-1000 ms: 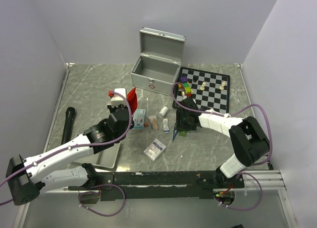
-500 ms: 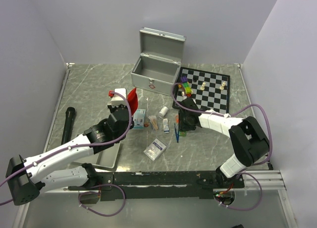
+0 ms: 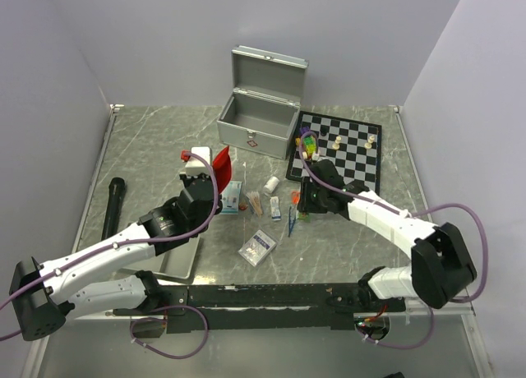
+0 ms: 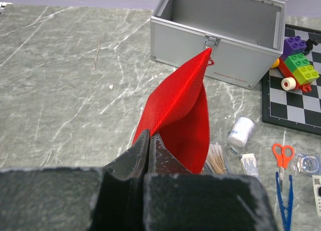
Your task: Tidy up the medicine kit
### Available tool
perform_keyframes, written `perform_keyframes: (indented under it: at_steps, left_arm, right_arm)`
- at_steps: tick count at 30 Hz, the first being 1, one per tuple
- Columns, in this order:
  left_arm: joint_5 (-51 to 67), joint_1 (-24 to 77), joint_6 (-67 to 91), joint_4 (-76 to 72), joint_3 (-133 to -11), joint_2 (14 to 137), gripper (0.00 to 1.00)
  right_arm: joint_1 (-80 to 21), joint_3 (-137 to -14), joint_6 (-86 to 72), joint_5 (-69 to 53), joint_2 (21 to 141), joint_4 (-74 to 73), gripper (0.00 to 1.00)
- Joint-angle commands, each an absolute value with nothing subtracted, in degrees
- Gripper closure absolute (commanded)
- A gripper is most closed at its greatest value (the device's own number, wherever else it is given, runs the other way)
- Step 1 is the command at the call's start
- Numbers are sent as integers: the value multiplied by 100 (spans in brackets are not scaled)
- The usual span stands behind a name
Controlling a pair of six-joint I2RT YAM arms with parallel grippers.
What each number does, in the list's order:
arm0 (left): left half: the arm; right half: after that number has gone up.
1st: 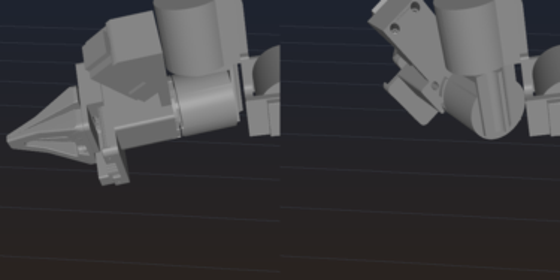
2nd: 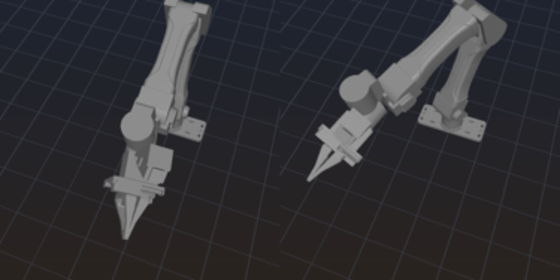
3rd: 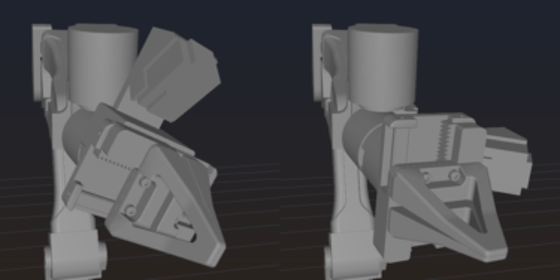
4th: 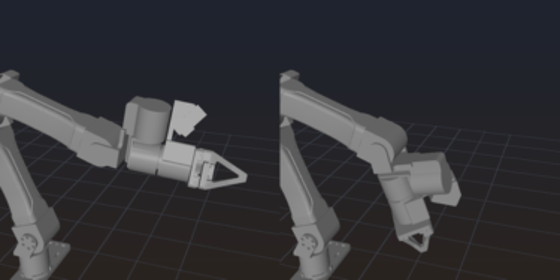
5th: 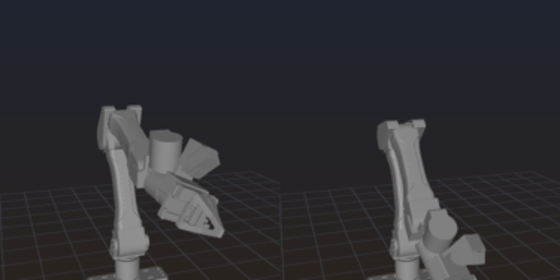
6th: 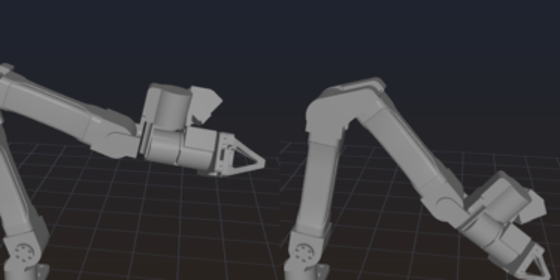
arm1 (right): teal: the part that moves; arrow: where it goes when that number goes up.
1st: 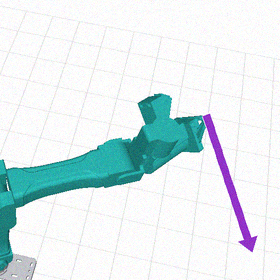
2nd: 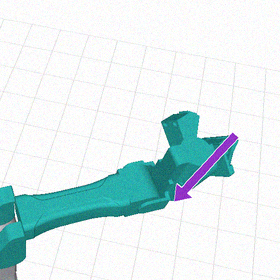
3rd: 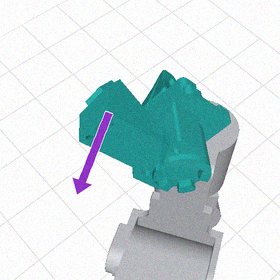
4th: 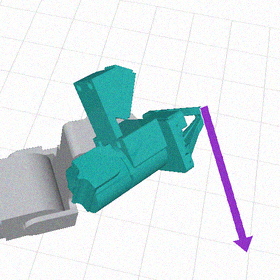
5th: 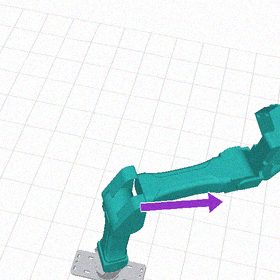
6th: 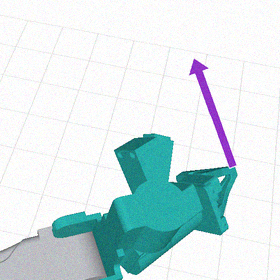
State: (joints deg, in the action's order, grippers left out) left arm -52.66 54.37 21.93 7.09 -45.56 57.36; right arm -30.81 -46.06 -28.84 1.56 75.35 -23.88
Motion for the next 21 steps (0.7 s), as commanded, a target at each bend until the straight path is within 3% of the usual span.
perform_keyframes:
  at_steps: [1,6,12,21]
  left_arm:
    - [-5177,5467,2250,536,-4684,5722,99]
    - [-5142,5467,2329,589,-4720,5722,99]
    - [-4729,5467,2540,378,-4763,5765,99]
    - [-4219,5467,2979,194,-4983,6029,99]
  right_arm:
    - [-3059,-4948,-2901,79,7216,-2654,65]
    - [-3059,-4808,-2891,44,7006,-2453,66]
    - [-3269,-5009,-3479,-1027,6574,-1627,66]
    - [-3603,-5818,-4376,-2064,7127,-371,66]
